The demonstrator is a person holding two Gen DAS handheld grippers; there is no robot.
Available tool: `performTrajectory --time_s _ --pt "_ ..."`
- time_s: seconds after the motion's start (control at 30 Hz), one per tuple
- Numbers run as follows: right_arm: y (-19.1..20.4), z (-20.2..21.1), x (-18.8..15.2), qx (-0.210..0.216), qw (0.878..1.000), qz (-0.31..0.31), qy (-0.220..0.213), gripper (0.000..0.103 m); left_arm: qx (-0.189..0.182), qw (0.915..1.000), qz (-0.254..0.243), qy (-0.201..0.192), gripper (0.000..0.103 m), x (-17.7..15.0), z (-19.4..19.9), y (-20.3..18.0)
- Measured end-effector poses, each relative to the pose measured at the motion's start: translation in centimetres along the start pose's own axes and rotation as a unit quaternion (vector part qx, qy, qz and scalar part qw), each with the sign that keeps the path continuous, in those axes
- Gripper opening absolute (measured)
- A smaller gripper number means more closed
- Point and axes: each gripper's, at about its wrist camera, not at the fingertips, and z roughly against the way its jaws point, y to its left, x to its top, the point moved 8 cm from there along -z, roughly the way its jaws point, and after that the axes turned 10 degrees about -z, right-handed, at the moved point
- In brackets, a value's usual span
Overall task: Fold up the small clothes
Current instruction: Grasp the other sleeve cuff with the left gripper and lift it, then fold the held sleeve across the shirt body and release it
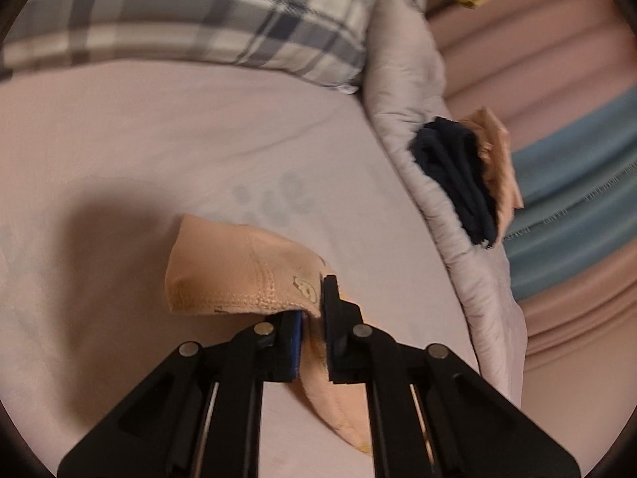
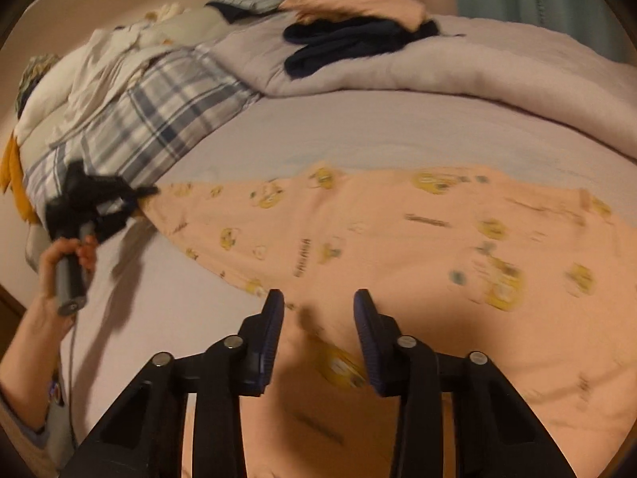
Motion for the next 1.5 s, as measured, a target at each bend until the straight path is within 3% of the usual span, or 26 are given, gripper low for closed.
performTrajectory --time_s 0.07,0.13,0.27,0.43,0.53,0.8,0.97,1.03,1.07,1.13,1.27,1.4,1.5 --pt "-0.5 -2.2 -0.8 -0.017 0.999 -0.011 0.034 0.028 -0.009 0.9998 -0.019 0.002 0.006 -0.1 0.5 -1.6" --pt "-0.4 -2.2 -0.9 -0.016 1.000 -0.003 0.025 0.028 -0.020 0.9987 -0.046 0.004 0.006 -0.4 0.9 -3.8" --pt "-1.2 0.5 -1.0 0.008 0.999 -0.037 0.026 0.028 -0.049 0.9933 -0.104 0.007 0.006 -1.4 1.7 -9.1" --pt "-4.1 4.4 -1.1 0.017 0.996 -0.084 0.001 0.029 -0.088 0.9784 -0.185 0.026 0.006 -4.8 1.8 -17.0" --pt "-7.3 6.7 -1.4 0.029 0.989 -0.141 -0.017 0.045 -0.109 0.9666 -0.227 0.047 0.006 -8.0 1.2 -21.4" --pt "-14.3 10.7 -1.7 0.071 0.955 -0.278 -0.071 0.048 -0.151 0.9235 -0.331 0.122 0.006 -19.8 -3.0 -31.8" --pt "-18.8 12.5 -2.4 0.099 0.916 -0.372 -0.110 0.048 -0.152 0.8821 -0.410 0.176 0.007 -29.3 -6.6 -36.3" --pt "-20.1 13.2 -2.8 0.099 0.906 -0.393 -0.121 0.049 -0.148 0.8649 -0.434 0.205 0.015 -32.9 -8.1 -37.2" --pt "-20.7 13.5 -2.9 0.100 0.902 -0.401 -0.125 0.049 -0.145 0.8500 -0.452 0.229 0.024 -34.9 -9.2 -37.3" --pt "-21.5 14.3 -3.2 0.099 0.897 -0.411 -0.131 0.049 -0.136 0.8303 -0.471 0.266 0.054 -37.6 -10.4 -37.4" --pt "-22.2 15.4 -3.1 0.089 0.897 -0.411 -0.140 0.049 -0.146 0.8097 -0.497 0.275 0.074 -39.4 -10.2 -38.0" --pt "-21.9 16.1 -2.8 0.085 0.902 -0.396 -0.147 0.052 -0.192 0.8002 -0.501 0.268 0.078 -38.6 -8.0 -38.7" --pt "-21.0 15.8 -2.4 0.067 0.916 -0.369 -0.141 0.052 -0.214 0.8065 -0.486 0.260 0.081 -37.1 -6.5 -38.0"
